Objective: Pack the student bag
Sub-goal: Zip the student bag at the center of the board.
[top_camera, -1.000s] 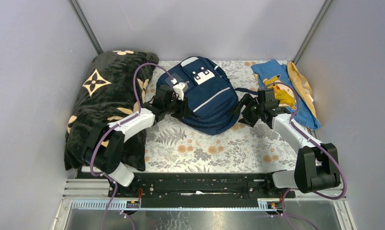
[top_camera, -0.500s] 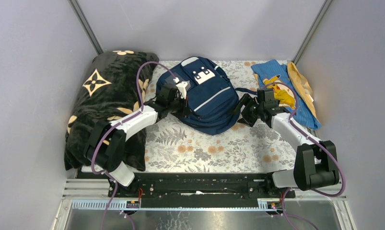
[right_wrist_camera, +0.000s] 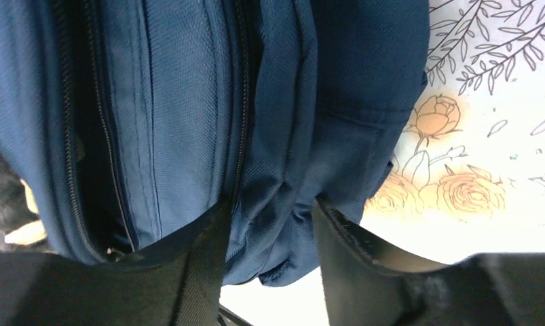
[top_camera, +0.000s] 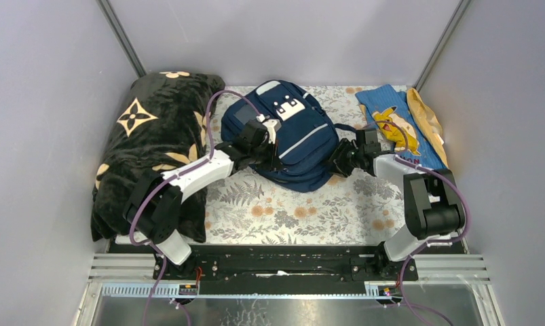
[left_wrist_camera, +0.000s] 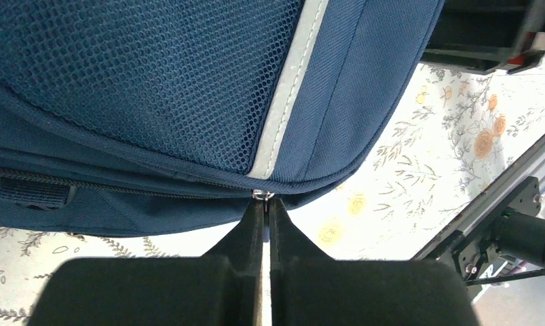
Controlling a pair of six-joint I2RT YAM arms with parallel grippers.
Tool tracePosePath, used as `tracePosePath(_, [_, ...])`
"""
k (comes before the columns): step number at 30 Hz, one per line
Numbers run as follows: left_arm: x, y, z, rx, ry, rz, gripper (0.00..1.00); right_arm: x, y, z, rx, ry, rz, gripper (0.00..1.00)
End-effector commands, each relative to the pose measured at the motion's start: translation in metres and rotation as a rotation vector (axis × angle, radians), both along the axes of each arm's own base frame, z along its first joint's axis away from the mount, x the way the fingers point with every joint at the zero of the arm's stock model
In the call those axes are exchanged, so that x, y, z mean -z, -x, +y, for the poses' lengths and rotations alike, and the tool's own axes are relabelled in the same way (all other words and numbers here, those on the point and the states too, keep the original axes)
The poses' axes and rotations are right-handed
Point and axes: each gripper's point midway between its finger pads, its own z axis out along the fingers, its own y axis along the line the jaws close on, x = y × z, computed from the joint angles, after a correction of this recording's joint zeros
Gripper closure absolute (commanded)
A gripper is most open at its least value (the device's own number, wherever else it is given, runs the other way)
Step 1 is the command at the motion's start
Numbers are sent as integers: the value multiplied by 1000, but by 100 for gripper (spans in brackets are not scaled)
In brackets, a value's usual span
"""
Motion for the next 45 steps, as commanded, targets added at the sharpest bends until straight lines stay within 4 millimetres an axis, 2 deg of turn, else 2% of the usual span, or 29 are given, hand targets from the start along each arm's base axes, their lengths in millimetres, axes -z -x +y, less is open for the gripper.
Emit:
tracePosePath(1, [-12, 9, -21, 13, 71, 56, 100, 14, -7, 24, -55, -25, -16, 57])
tracePosePath(3, [-19, 15, -34, 43, 145, 93, 100, 23, -1, 38, -82, -31, 4, 75])
tracePosePath(5, [-28, 18, -44, 63, 201, 113, 100, 28, 5, 51, -91, -53, 28, 97])
tracePosePath(6, [-31, 18, -48, 65, 208, 113, 100, 30, 9, 55, -90, -65, 38, 100])
tracePosePath(9, [-33, 20, -58, 82, 203, 107, 100, 27, 17, 63, -79, -103, 40, 100])
tracePosePath(12, [-25, 26, -69, 89, 193, 136, 100, 19, 22, 67, -61, -122, 31, 100])
tracePosePath(14, [-19, 27, -82, 84, 198, 155, 100, 10, 23, 69, -53, -133, 12, 100])
tracePosePath(17, [-27, 31, -113, 146, 268, 145, 100, 3, 26, 70, -47, -120, -5, 100])
tracePosePath(19, [-32, 30, -126, 182, 281, 143, 84, -2, 28, 67, -42, -102, -17, 100])
tracePosePath(20, [-34, 31, -128, 196, 273, 152, 73, -4, 28, 61, -38, -68, -22, 97])
tracePosePath(21, [-36, 31, -128, 204, 261, 155, 63, -7, 29, 56, -39, -28, -33, 90])
tracePosePath(23, [-38, 31, -120, 201, 223, 137, 45, -12, 30, 41, -46, 68, -62, 66])
tracePosePath(25, [-44, 32, -110, 191, 197, 107, 37, -18, 33, 31, -65, 136, -86, 54])
tracePosePath(29, [-66, 43, -91, 182, 181, 64, 32, -30, 42, 14, -106, 238, -119, 47])
tracePosePath(32, [-68, 56, -69, 175, 135, 79, 29, -46, 45, 6, -132, 277, -187, 46])
tracePosePath(35, [-62, 52, -41, 90, 110, 148, 31, -66, 44, 1, -148, 296, -283, 46])
tracePosePath(37, [-58, 40, -20, -8, 138, 197, 34, -83, 43, 6, -193, 286, -371, 43])
tracePosePath(41, [-45, 20, 11, -190, 193, 256, 34, -111, 46, 37, -387, 196, -526, 33])
tracePosePath(45, [-45, 7, 13, -265, 248, 258, 33, -106, 49, 62, -553, 236, -541, 33])
